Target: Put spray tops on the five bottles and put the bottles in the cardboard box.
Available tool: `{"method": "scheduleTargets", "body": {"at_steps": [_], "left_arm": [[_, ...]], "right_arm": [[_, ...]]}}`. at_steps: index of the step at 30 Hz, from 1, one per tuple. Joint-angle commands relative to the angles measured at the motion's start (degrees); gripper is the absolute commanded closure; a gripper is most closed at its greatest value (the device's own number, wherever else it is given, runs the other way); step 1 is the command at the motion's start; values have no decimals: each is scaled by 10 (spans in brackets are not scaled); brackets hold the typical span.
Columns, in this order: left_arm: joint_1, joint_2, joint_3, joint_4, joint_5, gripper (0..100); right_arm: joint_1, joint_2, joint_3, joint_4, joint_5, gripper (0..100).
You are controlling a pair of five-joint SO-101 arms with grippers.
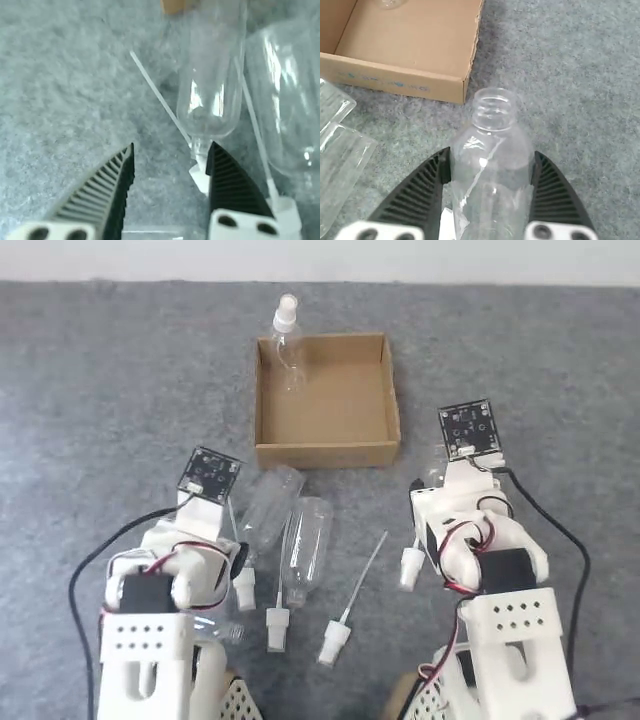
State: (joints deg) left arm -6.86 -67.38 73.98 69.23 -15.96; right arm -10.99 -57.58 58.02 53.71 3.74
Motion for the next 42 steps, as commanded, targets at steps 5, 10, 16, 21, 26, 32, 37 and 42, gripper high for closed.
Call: {"method": "scheduleTargets", "body": {"at_steps": [5,10,16,21,26,32,37,42], "left_arm": [[1,66,-33,-18,-47,776],[23,114,-29,-39,-51,778],[55,215,-29,-84,-47,779],[50,278,-35,-106,-47,779],[49,288,-39,-105,-47,779],[48,292,-38,-104,-47,821],[48,289,-27,-106,-47,884],[48,288,-27,-106,-47,889]], "right_arm": [[8,-17,-5,-13,-4,873],[8,-17,-5,-13,-4,873],[7,-17,0,-16,-4,873],[7,-17,0,-16,-3,873],[7,-17,0,-16,-3,873],[8,-17,0,-16,-2,873],[8,-17,0,-16,-2,873],[8,-17,0,-16,-2,873]]}}
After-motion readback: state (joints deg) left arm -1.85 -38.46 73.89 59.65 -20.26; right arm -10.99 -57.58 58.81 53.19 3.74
